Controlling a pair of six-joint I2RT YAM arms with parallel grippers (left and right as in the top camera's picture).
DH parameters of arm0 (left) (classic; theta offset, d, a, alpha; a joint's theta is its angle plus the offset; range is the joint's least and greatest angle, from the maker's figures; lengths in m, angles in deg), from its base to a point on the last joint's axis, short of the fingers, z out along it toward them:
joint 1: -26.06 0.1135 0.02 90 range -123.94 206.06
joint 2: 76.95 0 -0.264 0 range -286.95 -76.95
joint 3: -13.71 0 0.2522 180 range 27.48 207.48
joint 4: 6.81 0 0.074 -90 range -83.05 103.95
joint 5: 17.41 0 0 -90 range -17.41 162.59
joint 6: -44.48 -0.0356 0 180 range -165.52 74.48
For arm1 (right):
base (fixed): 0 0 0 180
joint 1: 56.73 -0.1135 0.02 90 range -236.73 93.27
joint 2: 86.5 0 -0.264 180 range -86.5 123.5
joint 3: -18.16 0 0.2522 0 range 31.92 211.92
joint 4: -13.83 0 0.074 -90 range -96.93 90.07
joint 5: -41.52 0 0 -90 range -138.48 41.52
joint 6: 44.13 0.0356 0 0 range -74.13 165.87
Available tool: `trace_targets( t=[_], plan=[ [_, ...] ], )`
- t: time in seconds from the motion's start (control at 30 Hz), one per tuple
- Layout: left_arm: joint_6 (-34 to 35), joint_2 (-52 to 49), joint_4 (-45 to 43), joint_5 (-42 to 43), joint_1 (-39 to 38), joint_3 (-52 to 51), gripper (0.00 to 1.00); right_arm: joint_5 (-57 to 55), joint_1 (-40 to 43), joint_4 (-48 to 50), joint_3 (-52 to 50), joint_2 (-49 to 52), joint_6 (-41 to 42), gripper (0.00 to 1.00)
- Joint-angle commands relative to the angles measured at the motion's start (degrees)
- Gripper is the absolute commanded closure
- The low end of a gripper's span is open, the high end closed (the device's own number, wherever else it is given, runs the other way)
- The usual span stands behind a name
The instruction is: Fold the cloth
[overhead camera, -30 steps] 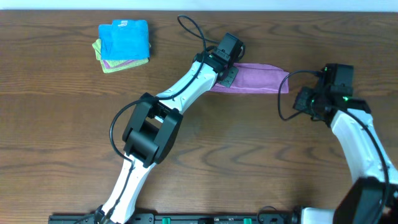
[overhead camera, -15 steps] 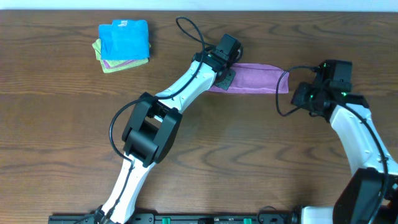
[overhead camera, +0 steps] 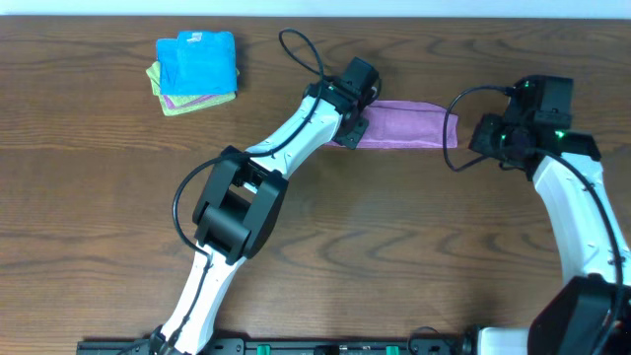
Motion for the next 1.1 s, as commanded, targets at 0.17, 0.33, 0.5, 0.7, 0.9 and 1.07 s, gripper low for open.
trace_targets(
  t=[0.17, 0.33, 0.5, 0.7, 0.9, 1.07],
  plan=[
    [-1.2, -1.73, -0.17, -0.04, 1.14, -2.43, 0.94, -0.44, 0.17, -2.56, 1.79, -5.95, -7.19, 0.99],
    [-1.18, -1.73, -2.05, 0.0, 1.11, -2.43, 0.94, -2.75, 0.26, -3.28, 1.77, -6.14, -7.15, 0.99],
    [-1.18, -1.73, -1.46, 0.0, 1.14, -2.43, 0.94, -2.75, 0.26, -3.17, 1.77, -6.14, -7.17, 0.98],
    [-1.16, -1.73, -4.44, 0.04, 1.11, -2.43, 0.94, -3.13, 1.49, -2.89, 1.75, -3.04, -7.13, 0.98],
    [-1.07, -1.66, -5.86, 0.02, 1.11, -2.4, 0.94, -2.54, 1.77, -2.91, 1.75, -0.11, -6.91, 0.98],
    [-1.05, -1.66, -8.68, -0.22, 1.25, -2.4, 0.94, -2.54, 1.75, -2.6, 1.75, -0.11, -6.93, 0.98]
  ],
)
